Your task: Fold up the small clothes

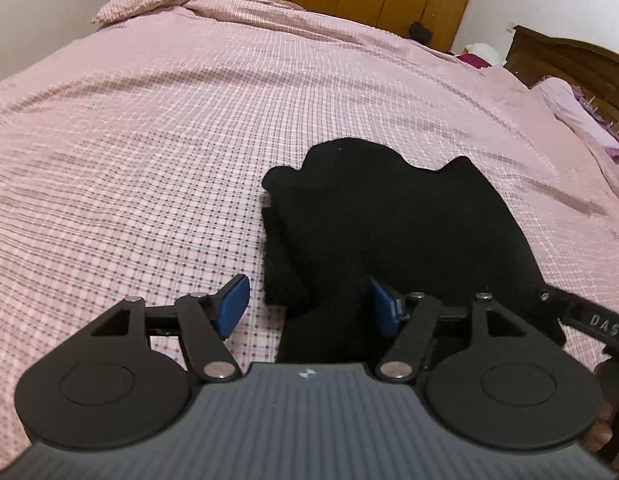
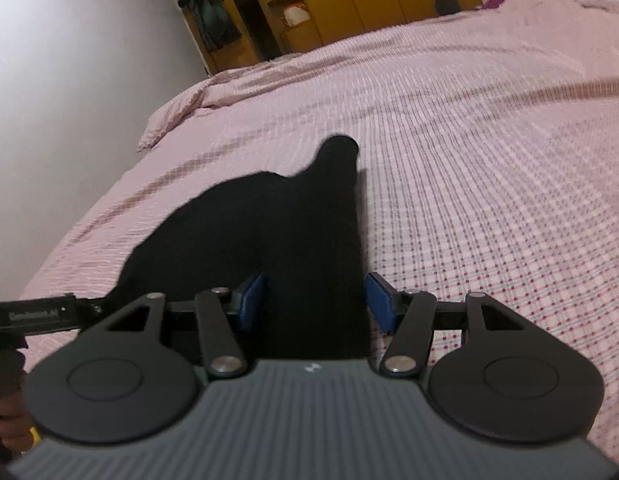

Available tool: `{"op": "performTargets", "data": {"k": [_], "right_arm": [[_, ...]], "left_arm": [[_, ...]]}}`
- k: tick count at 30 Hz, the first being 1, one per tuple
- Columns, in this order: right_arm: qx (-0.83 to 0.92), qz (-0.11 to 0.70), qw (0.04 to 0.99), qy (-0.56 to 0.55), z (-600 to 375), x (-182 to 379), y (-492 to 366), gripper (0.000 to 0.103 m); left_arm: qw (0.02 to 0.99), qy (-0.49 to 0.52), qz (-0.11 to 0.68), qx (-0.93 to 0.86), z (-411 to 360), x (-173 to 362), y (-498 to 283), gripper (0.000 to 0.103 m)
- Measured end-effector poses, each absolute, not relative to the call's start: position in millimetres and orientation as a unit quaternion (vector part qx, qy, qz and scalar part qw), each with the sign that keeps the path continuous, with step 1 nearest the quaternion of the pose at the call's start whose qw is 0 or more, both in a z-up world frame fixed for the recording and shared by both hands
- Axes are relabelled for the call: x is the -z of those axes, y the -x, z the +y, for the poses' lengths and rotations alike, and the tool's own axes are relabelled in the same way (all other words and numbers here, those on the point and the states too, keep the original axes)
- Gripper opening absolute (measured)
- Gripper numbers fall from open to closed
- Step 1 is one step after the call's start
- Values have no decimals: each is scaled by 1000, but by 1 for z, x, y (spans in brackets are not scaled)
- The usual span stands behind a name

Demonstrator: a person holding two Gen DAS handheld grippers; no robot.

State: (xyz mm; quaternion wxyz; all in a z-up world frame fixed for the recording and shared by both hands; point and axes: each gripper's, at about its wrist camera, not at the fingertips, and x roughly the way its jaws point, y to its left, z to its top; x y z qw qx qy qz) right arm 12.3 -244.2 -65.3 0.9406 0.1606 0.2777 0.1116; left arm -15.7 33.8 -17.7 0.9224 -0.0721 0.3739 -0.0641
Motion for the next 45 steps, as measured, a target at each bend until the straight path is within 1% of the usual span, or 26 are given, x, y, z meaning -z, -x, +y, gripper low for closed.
{"op": "performTargets", "data": {"k": [5,7,8,10,12,16,24,36,45], "right_arm": [[-109,268,946,-147,-239,49,8,60],[-110,265,947,-142,-239,45,19,62],[-110,264,948,-139,-238,44,26,63],[-106,263,950,-130,-236,42,37,72],[-101,269,950,-123,-234,43,46,75],[-101,300,943,-103,-227,54,58,76],[-84,348,930,-82,-215,83,56,76],[-71,348,932,-70,-208,96,55,78],[-67,350,930,-88,-210,97,53,79]], "left_arm": [[919,53,386,59,28,2,39,74],[919,36,388,57,22,1,47,82],[920,28,388,55,20,1,51,84],[920,17,388,52,16,5,60,92],[917,12,397,47,13,11,64,96],[906,1,422,28,7,32,65,97],[899,-36,437,20,-13,56,63,99],[898,-26,440,9,-13,64,52,103],[898,-26,440,9,-14,67,52,103]]}}
